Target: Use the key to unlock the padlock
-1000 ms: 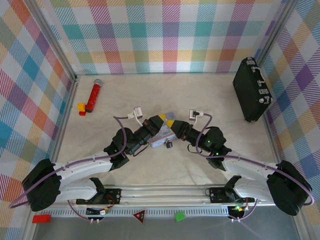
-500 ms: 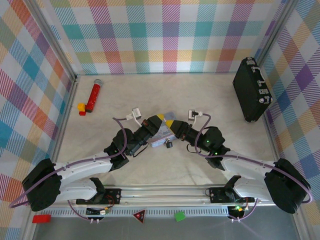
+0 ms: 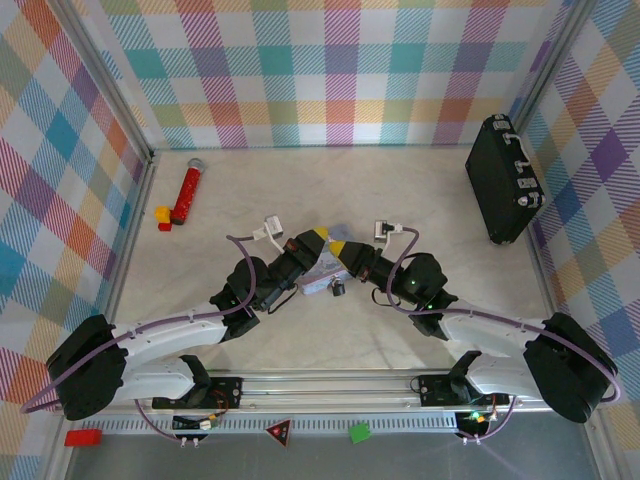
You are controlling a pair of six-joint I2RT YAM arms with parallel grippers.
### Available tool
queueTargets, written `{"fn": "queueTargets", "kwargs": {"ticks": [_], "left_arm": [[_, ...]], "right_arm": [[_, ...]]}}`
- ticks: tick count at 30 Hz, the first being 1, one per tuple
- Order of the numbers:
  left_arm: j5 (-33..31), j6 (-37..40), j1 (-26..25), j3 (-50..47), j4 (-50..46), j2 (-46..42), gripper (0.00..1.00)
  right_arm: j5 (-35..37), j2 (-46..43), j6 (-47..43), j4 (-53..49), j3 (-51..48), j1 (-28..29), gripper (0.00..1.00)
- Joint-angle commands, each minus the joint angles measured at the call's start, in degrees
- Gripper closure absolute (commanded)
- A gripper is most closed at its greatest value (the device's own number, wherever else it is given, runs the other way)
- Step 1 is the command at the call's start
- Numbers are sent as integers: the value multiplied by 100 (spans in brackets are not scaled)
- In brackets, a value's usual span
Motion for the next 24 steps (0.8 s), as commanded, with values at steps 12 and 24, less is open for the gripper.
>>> {"fn": "queueTargets", "kwargs": {"ticks": [12,24], "left_arm": [[-247,568,58,487,-2891,-729,46],[106,1980,-546,1567,-6254,104,38]], "right_arm": [[676,-1539,-1794,-4255,804,-53,100],[1836,-1955,-3412,-7194,1515,-78,100]]}}
